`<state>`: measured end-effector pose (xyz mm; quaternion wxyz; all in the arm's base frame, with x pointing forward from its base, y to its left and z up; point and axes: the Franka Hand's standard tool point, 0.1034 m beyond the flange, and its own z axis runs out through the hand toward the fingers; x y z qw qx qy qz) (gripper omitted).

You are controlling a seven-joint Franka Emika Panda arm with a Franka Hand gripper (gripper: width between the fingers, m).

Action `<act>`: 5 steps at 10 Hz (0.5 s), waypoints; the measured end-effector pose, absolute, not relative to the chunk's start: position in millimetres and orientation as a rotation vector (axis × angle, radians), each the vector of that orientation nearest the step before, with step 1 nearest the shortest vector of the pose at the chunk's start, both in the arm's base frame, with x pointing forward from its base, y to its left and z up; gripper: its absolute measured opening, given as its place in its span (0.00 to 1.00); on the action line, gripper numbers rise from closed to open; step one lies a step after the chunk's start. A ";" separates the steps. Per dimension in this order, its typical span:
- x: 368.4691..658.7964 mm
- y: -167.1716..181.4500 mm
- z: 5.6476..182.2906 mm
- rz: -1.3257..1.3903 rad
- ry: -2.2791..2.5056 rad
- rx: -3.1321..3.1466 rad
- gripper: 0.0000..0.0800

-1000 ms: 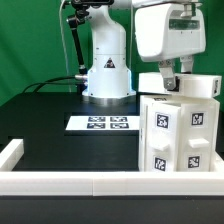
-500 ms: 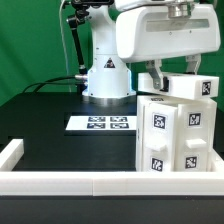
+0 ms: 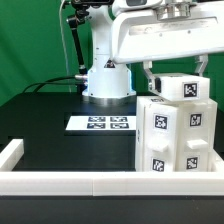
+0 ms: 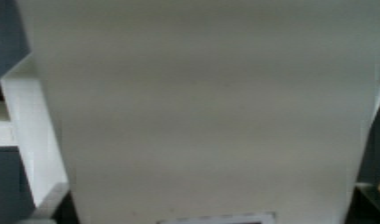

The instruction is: Assemble cabinet

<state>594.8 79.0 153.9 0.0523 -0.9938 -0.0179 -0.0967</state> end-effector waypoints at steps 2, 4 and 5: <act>594.8 79.1 153.7 -0.282 0.141 -3.008 0.69; 594.8 79.3 153.6 -0.268 0.337 -2.980 0.69; 594.8 79.3 153.6 -0.261 0.435 -2.962 0.69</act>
Offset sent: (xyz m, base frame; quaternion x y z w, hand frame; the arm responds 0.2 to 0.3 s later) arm 0.0000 0.0000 0.0000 0.0000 0.0000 0.1938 0.9810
